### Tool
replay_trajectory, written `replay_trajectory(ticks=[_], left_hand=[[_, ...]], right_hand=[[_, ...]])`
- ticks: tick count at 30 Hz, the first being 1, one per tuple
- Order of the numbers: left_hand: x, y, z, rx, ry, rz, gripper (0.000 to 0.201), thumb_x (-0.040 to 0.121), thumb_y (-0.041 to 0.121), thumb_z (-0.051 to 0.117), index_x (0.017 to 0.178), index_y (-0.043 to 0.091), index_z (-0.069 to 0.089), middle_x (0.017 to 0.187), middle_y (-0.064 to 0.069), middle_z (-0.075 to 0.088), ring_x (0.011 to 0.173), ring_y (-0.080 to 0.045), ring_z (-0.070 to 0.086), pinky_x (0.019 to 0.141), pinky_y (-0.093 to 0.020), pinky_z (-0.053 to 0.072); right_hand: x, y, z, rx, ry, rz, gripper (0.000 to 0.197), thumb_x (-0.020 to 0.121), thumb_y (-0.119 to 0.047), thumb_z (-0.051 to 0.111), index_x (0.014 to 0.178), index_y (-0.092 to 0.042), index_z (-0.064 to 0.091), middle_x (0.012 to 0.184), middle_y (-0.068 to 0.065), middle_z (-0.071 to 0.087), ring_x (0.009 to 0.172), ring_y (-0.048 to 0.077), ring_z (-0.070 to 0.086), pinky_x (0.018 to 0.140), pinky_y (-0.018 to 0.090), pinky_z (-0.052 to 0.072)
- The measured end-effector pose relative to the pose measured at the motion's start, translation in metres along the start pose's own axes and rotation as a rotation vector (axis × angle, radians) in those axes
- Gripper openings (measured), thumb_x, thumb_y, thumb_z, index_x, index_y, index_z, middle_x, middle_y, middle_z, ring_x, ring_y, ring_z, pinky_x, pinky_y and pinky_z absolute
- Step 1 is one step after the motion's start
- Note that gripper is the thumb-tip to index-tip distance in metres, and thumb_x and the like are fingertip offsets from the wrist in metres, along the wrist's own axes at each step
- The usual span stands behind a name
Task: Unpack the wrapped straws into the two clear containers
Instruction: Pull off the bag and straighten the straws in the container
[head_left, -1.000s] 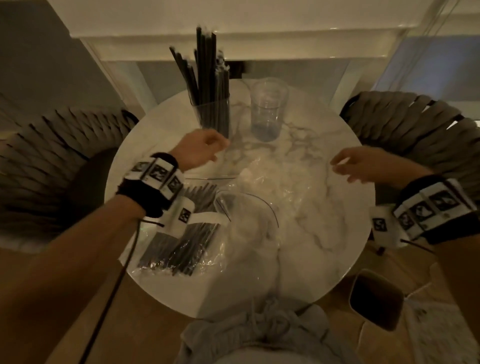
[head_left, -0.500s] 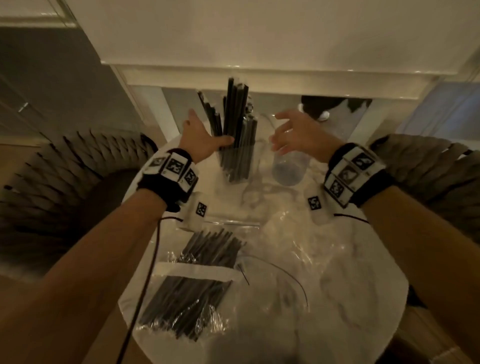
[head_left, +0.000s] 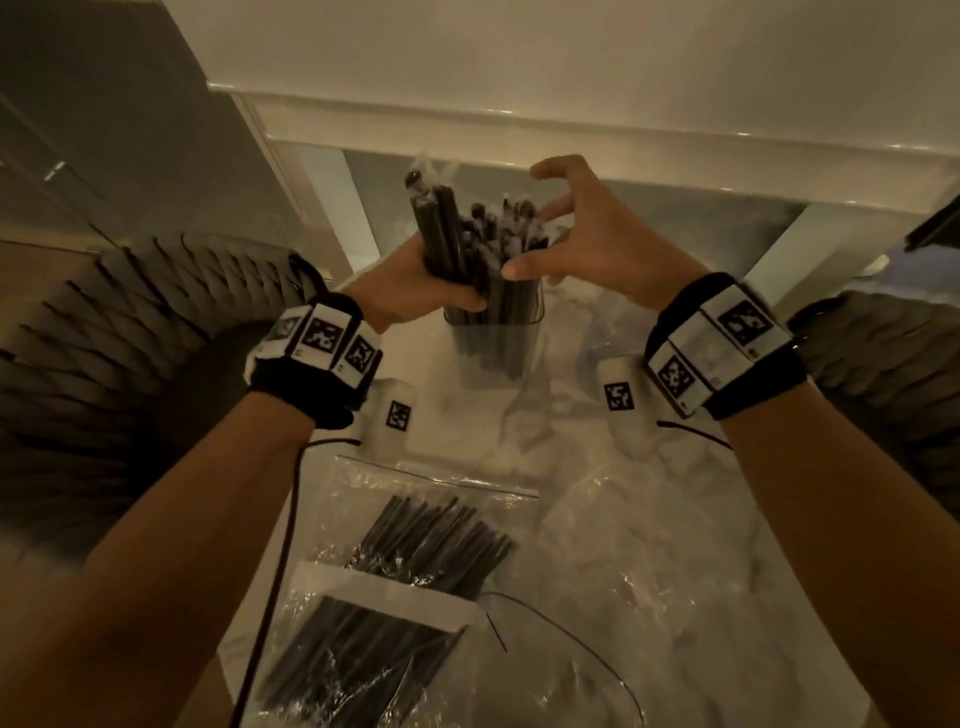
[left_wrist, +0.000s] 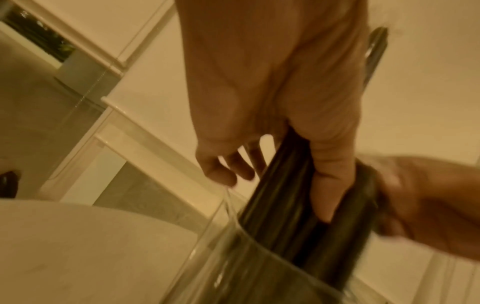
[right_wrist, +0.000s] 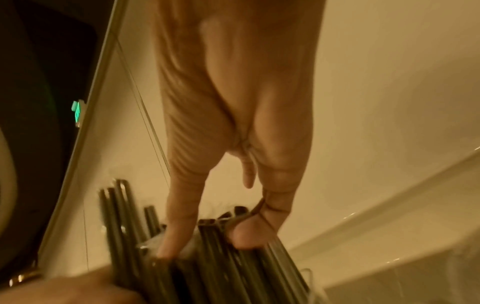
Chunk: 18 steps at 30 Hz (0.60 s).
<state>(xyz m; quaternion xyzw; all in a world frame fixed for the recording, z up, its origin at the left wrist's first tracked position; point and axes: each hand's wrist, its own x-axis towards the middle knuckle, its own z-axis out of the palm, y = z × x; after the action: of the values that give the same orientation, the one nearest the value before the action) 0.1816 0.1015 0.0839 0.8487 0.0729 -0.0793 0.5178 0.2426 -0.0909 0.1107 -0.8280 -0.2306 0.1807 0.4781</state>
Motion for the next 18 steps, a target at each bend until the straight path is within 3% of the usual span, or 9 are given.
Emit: replay_trajectory(ticks=[2, 4, 6, 9, 12, 15, 18], left_hand=[[-0.003, 0.007, -0.006, 0.029, -0.026, 0.029, 0.047, 0.071, -0.013, 0.070, 0.114, 0.004, 0.060, 0.099, 0.001, 0.060, 0.074, 0.014, 0.060, 0.072, -0.006, 0.050], [-0.004, 0.007, -0.010, 0.035, 0.060, 0.077, 0.058, 0.070, -0.009, 0.073, 0.122, 0.009, 0.054, 0.103, 0.008, 0.057, 0.083, 0.009, 0.055, 0.075, -0.006, 0.048], [-0.006, 0.002, -0.011, 0.015, 0.182, 0.127, 0.064, 0.070, -0.002, 0.076, 0.125, 0.015, 0.048, 0.107, 0.010, 0.055, 0.092, 0.002, 0.056, 0.074, -0.010, 0.051], [-0.012, 0.002, -0.008, -0.008, 0.243, 0.164, 0.050, 0.078, 0.000, 0.070, 0.124, 0.009, 0.054, 0.109, -0.001, 0.061, 0.094, -0.016, 0.065, 0.080, -0.030, 0.058], [-0.012, 0.011, -0.009, 0.001, 0.170, 0.205, 0.040, 0.081, -0.006, 0.064, 0.117, 0.009, 0.057, 0.099, 0.002, 0.066, 0.089, -0.005, 0.067, 0.078, -0.024, 0.058], [-0.008, 0.020, -0.011, -0.025, 0.101, 0.196, 0.044, 0.081, -0.012, 0.058, 0.120, 0.009, 0.053, 0.095, 0.006, 0.064, 0.080, 0.006, 0.066, 0.068, -0.011, 0.053], [-0.011, 0.015, -0.011, -0.050, 0.192, 0.182, 0.050, 0.080, -0.016, 0.050, 0.125, 0.006, 0.045, 0.107, 0.001, 0.058, 0.090, -0.001, 0.061, 0.071, -0.011, 0.051]], right_hand=[[-0.002, 0.006, 0.003, -0.066, -0.110, 0.021, 0.093, 0.065, -0.018, 0.084, 0.139, -0.027, 0.027, 0.112, -0.003, 0.049, 0.095, 0.016, 0.060, 0.054, 0.020, 0.054], [-0.002, 0.013, 0.007, -0.097, -0.154, -0.019, 0.080, 0.068, -0.015, 0.081, 0.133, -0.027, 0.037, 0.116, 0.003, 0.054, 0.094, 0.020, 0.062, 0.056, 0.025, 0.056], [-0.001, 0.015, 0.009, -0.057, -0.076, -0.025, 0.061, 0.071, -0.015, 0.080, 0.121, -0.022, 0.047, 0.105, 0.009, 0.061, 0.074, 0.020, 0.065, 0.055, 0.026, 0.057], [0.000, 0.010, 0.008, -0.069, 0.058, -0.041, 0.044, 0.072, -0.023, 0.080, 0.109, -0.014, 0.056, 0.087, 0.004, 0.067, 0.057, 0.012, 0.066, 0.052, 0.018, 0.055], [0.001, -0.004, 0.004, -0.074, 0.109, -0.101, 0.036, 0.074, -0.031, 0.077, 0.099, -0.011, 0.061, 0.073, -0.004, 0.067, 0.054, 0.002, 0.065, 0.054, 0.014, 0.052], [-0.001, -0.009, -0.002, -0.008, 0.087, -0.110, 0.045, 0.072, -0.028, 0.079, 0.109, -0.013, 0.058, 0.087, -0.003, 0.066, 0.059, 0.006, 0.067, 0.058, 0.019, 0.055], [-0.005, 0.000, -0.008, -0.019, 0.124, -0.066, 0.060, 0.071, -0.020, 0.080, 0.123, -0.019, 0.050, 0.112, 0.002, 0.056, 0.064, 0.013, 0.068, 0.061, 0.020, 0.055]])
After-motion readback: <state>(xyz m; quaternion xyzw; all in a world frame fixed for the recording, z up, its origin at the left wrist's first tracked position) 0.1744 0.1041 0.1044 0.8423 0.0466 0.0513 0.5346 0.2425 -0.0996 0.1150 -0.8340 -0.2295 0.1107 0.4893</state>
